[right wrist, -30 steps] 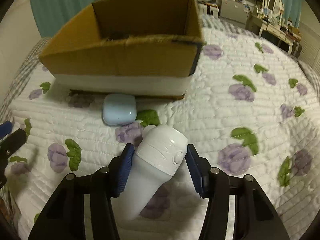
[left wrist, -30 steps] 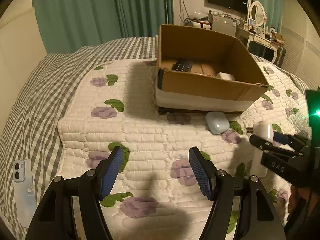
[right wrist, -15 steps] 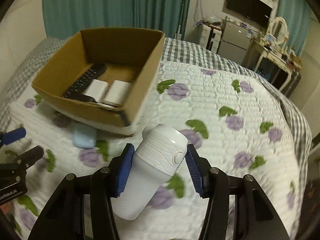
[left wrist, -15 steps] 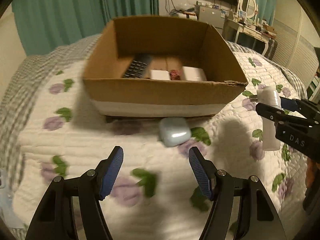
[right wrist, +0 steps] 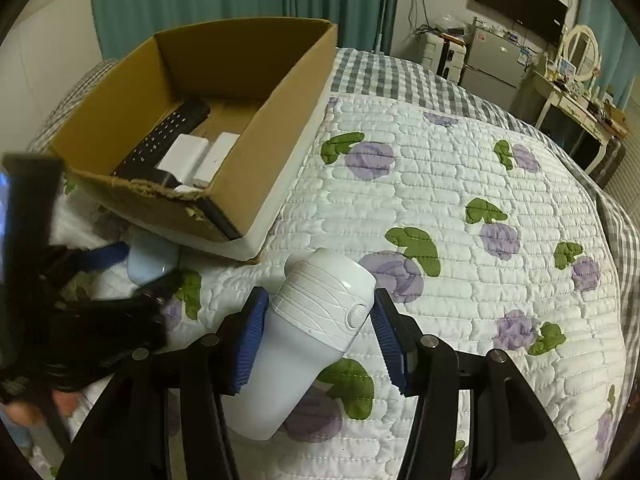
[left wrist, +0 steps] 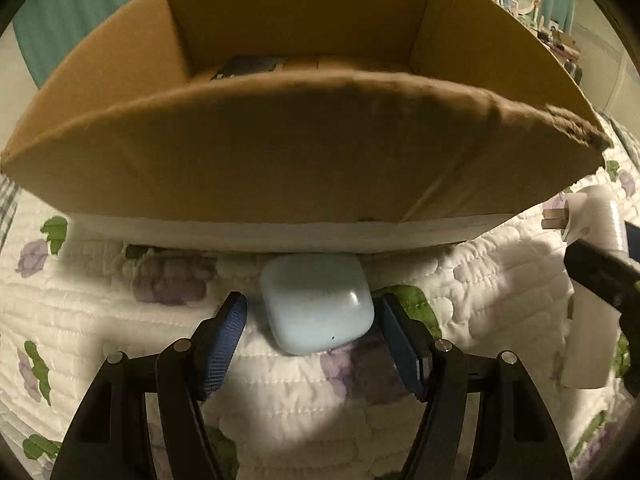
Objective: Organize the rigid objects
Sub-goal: 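Grasp the light blue earbud case with the left tool while the right tool holds the thermos, then lower the earbud case into the box with the left tool while the right tool drops the thermos in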
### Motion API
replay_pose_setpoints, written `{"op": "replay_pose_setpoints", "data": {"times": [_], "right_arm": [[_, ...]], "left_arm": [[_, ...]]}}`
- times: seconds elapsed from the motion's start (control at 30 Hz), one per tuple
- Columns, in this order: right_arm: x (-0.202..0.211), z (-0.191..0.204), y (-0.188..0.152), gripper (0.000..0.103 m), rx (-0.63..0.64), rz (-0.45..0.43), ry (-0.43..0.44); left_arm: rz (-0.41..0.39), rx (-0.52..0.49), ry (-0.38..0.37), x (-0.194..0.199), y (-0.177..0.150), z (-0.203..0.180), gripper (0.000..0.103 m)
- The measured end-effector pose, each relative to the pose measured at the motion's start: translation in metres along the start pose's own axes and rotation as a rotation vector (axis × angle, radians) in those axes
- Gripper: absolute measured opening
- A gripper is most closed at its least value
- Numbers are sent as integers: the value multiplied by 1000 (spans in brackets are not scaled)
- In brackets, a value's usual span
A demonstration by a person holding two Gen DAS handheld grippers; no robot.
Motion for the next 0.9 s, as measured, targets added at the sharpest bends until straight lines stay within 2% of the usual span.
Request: {"op": "replay_pose_setpoints", "data": {"times": [0.1,0.17,0.4,0.6,0.8,0.9], "right_arm": [[1,-2,0,53,-16,0,6],[3,-1,0,53,-17,-3,9],[14,-1,-2,53,-31,-21,11],[39,5,3,53,-26,-60,9],[85,18,28,53,16,-139,0],[110,26,44,53,49,-182,-7]], "left_arm": [[-8,18,-21,1,1,2,67],[-9,25,-27,4,-1,3,53],[-23,8,-73,30,-11,3,53],[-64,16,-124,86,-25,10,53],[-164,11,-133,155,-4,12,53],[-219,10,-135,170,19,18,53]]}}
Point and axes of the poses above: each gripper's, at about its wrist camera, not at the fingertips, and x roughly against the way its jaws point, z to its left, y to its top, the point moved 6 cm from there along -x, roughly the way its jaws point, and after that the axes turned 2 degrees about -z, right-handed, at the moved point
